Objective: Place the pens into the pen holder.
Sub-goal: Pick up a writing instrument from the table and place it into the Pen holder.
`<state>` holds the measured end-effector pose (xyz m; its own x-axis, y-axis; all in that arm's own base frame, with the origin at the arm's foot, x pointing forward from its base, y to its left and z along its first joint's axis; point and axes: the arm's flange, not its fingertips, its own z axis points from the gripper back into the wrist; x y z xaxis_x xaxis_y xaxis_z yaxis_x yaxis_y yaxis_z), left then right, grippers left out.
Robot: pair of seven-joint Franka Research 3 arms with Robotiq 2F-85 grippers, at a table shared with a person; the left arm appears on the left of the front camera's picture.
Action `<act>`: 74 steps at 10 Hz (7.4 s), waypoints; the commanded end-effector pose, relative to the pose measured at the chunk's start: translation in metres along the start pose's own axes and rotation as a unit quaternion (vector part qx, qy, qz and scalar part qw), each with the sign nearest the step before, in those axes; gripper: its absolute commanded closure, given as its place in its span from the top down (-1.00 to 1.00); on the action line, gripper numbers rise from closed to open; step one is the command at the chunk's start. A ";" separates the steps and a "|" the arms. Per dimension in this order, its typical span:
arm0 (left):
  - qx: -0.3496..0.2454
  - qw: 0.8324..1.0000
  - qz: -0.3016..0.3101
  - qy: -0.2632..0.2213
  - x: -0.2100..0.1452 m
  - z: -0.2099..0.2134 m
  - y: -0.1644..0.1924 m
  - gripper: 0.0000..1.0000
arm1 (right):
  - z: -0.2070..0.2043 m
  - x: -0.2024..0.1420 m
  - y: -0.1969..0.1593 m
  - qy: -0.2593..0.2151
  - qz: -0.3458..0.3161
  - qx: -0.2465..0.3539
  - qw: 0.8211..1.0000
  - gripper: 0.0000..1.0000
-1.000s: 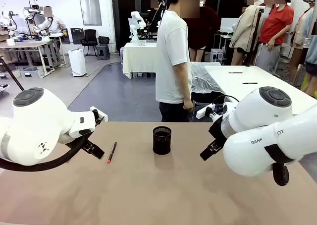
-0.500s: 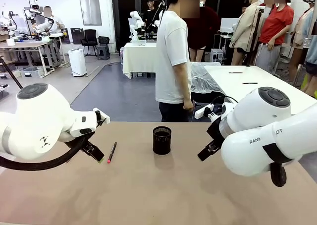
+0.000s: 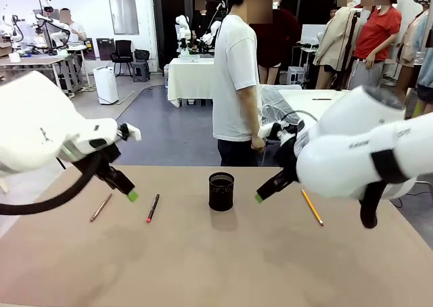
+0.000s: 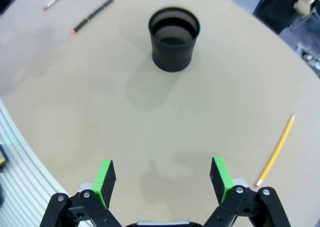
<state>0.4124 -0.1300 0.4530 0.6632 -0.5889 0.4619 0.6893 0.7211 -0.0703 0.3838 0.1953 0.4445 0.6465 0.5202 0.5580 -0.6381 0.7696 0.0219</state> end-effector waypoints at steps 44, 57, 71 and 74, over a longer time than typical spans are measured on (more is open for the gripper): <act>-0.004 0.984 -0.080 -0.161 0.024 0.218 0.107 1.00 | -0.011 0.043 -0.240 0.206 -0.159 -0.105 0.960 1.00; -0.004 0.984 -0.080 -0.161 0.024 0.218 0.107 1.00 | -0.117 0.047 -0.262 0.248 -0.222 -0.107 0.937 1.00; -0.004 0.984 -0.080 -0.161 0.024 0.218 0.107 1.00 | -0.191 0.033 -0.271 0.322 -0.272 -0.097 0.902 -0.78; -0.004 0.984 -0.080 -0.161 0.024 0.218 0.107 1.00 | -0.195 0.032 -0.269 0.319 -0.274 -0.089 0.903 -1.00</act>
<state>0.4387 0.0120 0.6491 0.4253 -0.5507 0.7182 0.7811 0.6242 0.0160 0.6519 0.0730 0.2990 0.9883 0.1304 -0.0788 -0.1322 0.9910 -0.0190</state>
